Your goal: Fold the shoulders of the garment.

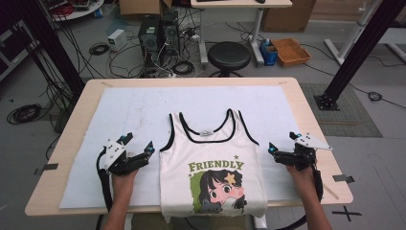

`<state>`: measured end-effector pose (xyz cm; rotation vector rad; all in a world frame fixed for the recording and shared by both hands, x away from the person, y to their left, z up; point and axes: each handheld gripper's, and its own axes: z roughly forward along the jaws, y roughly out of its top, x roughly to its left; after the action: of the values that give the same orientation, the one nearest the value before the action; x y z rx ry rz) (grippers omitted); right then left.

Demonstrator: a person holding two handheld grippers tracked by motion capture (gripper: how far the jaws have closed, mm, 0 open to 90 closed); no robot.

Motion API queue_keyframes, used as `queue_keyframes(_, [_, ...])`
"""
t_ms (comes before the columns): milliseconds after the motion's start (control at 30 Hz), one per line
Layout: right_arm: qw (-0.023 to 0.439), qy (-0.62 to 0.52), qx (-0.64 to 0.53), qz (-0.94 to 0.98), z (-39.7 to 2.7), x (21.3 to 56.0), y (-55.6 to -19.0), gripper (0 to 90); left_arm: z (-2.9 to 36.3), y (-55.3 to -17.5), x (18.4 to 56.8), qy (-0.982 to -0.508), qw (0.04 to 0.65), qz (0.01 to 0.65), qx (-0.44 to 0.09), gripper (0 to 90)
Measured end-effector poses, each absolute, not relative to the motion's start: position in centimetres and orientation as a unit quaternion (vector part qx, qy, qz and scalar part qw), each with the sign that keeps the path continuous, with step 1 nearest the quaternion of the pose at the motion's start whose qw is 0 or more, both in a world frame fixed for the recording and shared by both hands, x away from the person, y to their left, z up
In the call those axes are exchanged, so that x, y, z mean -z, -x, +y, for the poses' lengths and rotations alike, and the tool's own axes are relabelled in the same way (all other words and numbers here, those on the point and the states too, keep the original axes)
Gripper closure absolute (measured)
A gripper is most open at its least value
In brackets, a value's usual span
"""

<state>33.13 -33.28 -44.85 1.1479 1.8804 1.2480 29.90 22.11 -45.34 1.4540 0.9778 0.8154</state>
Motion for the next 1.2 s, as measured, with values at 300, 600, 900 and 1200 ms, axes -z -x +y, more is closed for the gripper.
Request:
queue_keyframes(300, [0.304,-0.434,-0.471,0.705,-33.2,44.9,-33.1,5.4,22.1,-29.8,45.4,-0.616,0.568,0.416,-0.353,16.0])
queue_keyframes(600, [0.296,-0.43,-0.456,0.721,-33.0,44.7,-33.4,5.5,22.1,-29.8,45.4,-0.614,0.572,0.414,-0.353,16.1])
queue_keyframes(900, [0.252,-0.436,-0.457,0.733,-30.9,41.2,-36.4,5.5,22.2,-29.5,45.4,-0.608,0.578,0.41,-0.357,18.4])
queue_keyframes(1200, [0.203,-0.453,-0.38,0.78,-25.0,41.6,-43.1,5.6,22.1,-29.4,45.5,-0.607,0.58,0.405,-0.362,19.2])
